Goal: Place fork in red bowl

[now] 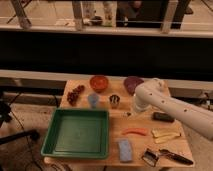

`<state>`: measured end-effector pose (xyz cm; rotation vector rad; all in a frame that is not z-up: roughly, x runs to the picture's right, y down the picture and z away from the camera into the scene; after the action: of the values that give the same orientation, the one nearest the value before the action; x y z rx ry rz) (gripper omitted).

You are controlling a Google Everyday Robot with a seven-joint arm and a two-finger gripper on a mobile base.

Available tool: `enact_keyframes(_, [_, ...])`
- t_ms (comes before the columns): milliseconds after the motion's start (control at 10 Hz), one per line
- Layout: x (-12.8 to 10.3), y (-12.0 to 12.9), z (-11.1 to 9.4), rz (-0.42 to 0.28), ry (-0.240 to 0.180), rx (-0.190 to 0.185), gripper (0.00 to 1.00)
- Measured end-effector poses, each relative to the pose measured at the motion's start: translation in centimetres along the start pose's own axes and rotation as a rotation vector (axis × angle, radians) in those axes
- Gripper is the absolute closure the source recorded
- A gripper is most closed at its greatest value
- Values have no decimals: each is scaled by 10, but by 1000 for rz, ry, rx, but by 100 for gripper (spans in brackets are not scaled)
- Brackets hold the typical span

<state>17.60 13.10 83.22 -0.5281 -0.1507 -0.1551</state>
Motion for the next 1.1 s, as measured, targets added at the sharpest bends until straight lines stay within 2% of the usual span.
enact_keyframes(300, [-12,3,-19,9,9,22,100])
enact_keyframes(700, [-28,10,-34,-12,0,48,100])
enact_keyframes(1100, [-53,23,-46,-68,-37,62,100])
